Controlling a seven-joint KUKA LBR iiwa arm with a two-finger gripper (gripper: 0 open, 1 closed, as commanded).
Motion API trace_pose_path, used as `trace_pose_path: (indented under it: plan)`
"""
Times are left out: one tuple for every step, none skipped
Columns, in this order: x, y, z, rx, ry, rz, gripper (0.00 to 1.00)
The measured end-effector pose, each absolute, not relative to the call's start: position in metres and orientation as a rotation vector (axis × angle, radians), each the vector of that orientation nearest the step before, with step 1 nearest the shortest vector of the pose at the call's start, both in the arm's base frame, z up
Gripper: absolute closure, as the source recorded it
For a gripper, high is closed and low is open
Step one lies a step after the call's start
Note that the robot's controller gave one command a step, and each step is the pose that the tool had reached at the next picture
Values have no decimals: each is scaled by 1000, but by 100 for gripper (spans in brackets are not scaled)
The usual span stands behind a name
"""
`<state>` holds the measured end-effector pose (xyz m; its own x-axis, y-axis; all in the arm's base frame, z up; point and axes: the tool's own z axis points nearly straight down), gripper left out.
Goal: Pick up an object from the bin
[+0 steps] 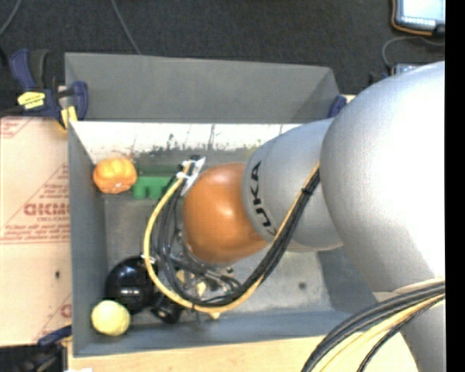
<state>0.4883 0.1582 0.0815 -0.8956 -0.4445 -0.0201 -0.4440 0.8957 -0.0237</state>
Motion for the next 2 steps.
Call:
trace_pose_path:
  plan:
    - [476,163,74,-954,2985,-64,100]
    - [476,163,74,-953,2986,-64,100]
